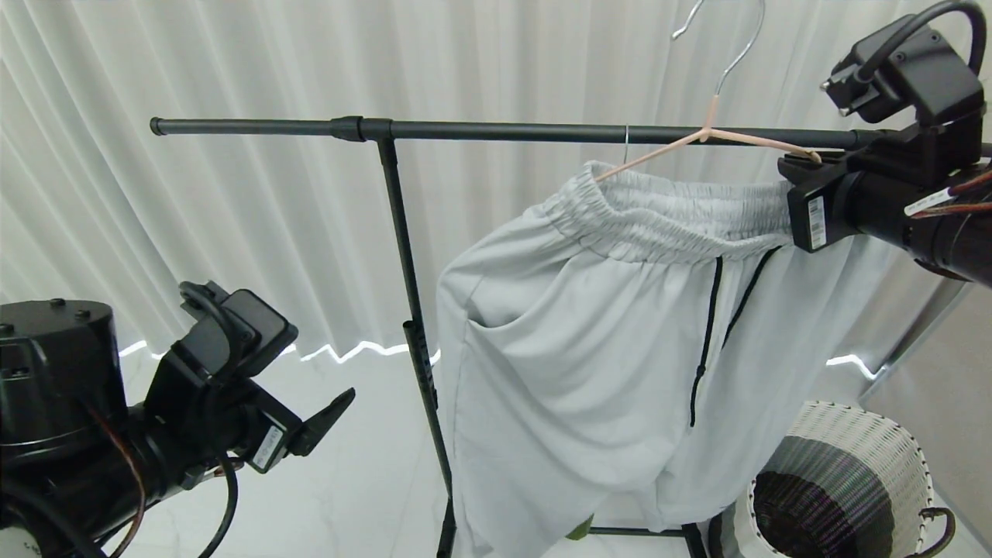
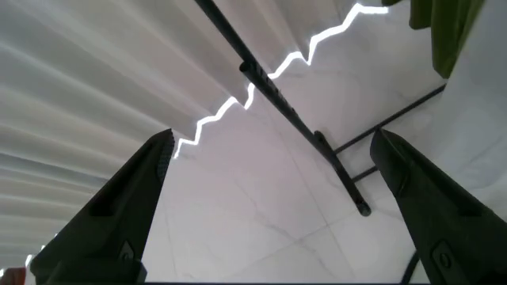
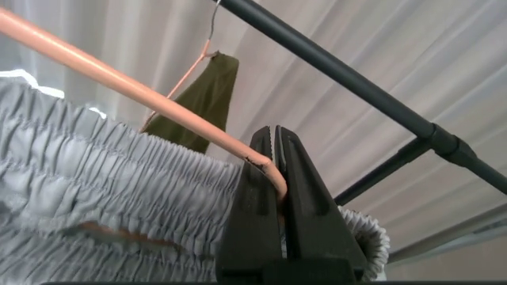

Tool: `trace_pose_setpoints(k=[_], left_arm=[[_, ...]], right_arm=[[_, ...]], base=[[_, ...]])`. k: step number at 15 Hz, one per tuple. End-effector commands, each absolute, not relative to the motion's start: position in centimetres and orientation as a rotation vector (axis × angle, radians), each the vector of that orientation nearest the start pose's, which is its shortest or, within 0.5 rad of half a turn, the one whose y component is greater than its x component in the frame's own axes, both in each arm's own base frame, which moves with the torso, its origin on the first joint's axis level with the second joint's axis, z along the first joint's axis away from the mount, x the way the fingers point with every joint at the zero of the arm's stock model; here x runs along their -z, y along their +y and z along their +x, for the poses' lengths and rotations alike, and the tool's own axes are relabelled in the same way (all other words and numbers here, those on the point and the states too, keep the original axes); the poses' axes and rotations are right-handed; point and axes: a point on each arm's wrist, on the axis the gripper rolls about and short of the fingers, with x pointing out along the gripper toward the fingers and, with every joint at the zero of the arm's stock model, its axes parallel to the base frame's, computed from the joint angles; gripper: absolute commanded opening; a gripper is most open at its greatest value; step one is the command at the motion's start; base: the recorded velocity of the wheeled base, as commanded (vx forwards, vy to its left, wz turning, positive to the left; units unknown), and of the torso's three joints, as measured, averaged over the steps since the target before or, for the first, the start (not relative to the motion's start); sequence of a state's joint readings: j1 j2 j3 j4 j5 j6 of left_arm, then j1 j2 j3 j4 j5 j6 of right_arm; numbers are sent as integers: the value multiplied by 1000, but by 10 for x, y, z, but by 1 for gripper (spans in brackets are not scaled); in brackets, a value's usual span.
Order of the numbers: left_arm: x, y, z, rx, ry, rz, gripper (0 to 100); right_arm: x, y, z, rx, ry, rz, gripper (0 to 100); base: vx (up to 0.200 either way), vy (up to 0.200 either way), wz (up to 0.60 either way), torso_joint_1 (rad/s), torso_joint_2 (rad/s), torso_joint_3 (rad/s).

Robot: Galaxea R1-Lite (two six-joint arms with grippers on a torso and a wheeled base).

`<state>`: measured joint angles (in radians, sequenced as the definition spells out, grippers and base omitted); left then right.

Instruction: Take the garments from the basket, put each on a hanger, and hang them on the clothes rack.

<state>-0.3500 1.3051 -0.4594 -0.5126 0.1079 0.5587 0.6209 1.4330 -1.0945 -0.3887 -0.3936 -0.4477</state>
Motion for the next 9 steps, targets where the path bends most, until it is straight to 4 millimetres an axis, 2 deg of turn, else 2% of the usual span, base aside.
trace_pose_setpoints(k=[1, 6, 9], left_arm=[[-181, -59, 171, 312, 216, 618, 100], [-192, -34, 162, 175, 186, 595, 100], [-188, -23, 149, 120, 193, 588, 100]], right_arm=[[-316, 132, 209, -193, -91, -421, 0], [-322, 91, 196, -82, -14, -450, 0], [-318, 66, 181, -12, 44, -467, 0]], base=[[0, 0, 0, 0, 0, 0], [0, 0, 0, 0, 0, 0], [0, 0, 0, 0, 0, 0]])
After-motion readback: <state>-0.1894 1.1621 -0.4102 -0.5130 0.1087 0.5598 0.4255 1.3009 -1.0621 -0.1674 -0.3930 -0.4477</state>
